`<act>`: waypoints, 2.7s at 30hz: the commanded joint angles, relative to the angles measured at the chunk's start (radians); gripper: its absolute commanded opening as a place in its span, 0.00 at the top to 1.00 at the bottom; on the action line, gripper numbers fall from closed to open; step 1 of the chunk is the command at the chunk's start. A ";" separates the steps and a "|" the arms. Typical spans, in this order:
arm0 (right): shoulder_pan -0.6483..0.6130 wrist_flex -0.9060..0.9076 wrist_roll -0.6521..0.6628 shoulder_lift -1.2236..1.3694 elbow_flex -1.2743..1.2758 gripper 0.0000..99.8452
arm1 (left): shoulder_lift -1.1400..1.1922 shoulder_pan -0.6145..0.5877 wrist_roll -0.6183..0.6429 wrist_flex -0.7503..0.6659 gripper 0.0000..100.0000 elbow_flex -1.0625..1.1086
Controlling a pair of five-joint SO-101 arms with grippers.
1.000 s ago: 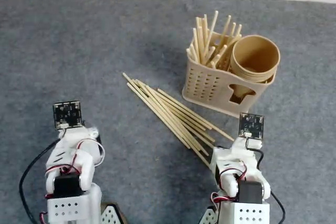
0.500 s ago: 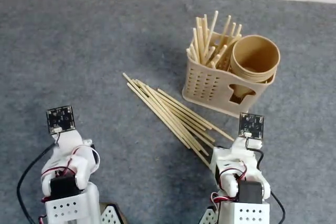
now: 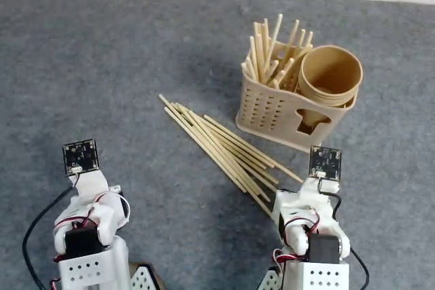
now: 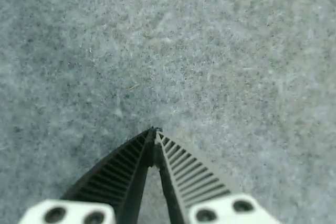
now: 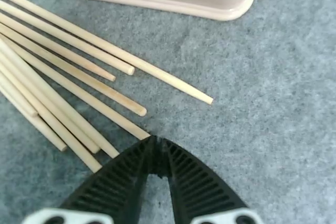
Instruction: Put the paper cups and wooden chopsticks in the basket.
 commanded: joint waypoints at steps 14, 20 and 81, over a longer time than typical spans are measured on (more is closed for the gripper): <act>0.084 0.013 0.000 -0.013 -0.013 1.00 | -0.012 0.024 0.000 0.006 0.99 0.019; 0.185 -0.042 0.296 -0.013 -0.139 0.99 | -0.012 0.024 0.000 0.006 0.99 0.019; -0.651 -0.355 0.361 1.682 -1.168 0.88 | -0.012 0.024 0.000 0.006 0.99 0.019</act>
